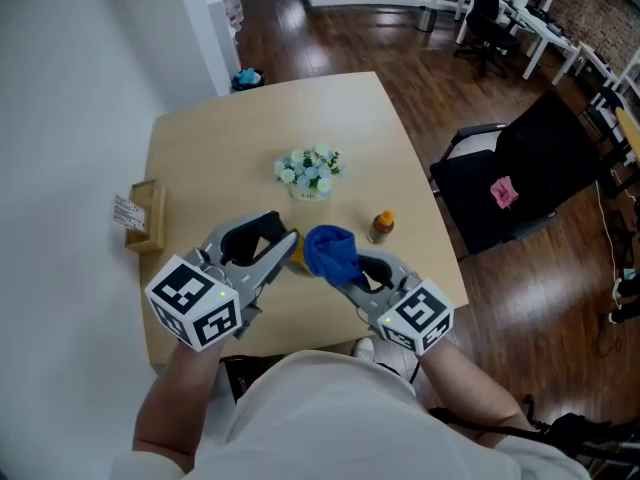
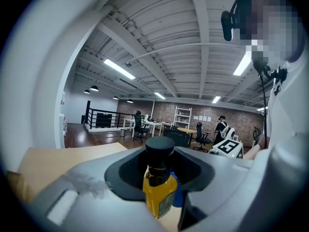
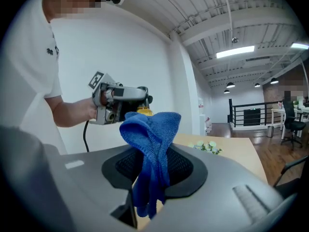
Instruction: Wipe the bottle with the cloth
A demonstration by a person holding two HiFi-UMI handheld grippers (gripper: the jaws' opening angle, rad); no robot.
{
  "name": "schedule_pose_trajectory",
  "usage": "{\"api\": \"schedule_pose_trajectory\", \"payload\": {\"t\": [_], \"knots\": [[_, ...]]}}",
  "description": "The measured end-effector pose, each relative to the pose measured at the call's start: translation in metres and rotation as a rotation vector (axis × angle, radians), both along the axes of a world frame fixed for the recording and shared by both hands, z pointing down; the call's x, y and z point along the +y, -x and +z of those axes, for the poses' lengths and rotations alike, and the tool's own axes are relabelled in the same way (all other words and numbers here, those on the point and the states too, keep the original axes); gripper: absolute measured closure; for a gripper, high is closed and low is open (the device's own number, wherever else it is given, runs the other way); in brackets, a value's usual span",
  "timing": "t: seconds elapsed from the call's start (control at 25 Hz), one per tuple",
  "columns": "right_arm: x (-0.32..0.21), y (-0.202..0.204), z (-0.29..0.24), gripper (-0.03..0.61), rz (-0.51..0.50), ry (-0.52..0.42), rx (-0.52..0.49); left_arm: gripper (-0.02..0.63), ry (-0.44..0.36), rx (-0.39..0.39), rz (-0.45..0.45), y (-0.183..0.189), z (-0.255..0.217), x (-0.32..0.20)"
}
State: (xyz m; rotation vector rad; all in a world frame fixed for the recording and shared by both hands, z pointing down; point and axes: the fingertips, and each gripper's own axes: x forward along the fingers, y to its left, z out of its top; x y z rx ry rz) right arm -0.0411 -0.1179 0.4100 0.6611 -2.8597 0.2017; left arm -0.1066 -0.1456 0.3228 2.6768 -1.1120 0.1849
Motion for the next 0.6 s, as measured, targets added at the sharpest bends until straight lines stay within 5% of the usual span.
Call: {"api": "schedule_pose_trajectory", "payload": {"t": [0.36, 0.6], "knots": [[0.003, -0.019, 0.053, 0.453, 0.093, 0.057, 0.128, 0.451, -0.011, 0.042, 0.016, 0.002, -0.021, -0.005], [0.02, -0.012, -0.013, 0.454, 0.074, -0.08, 0.072, 0.451, -0.015, 0.033, 0.004, 0.003, -0.021, -0.015]]}}
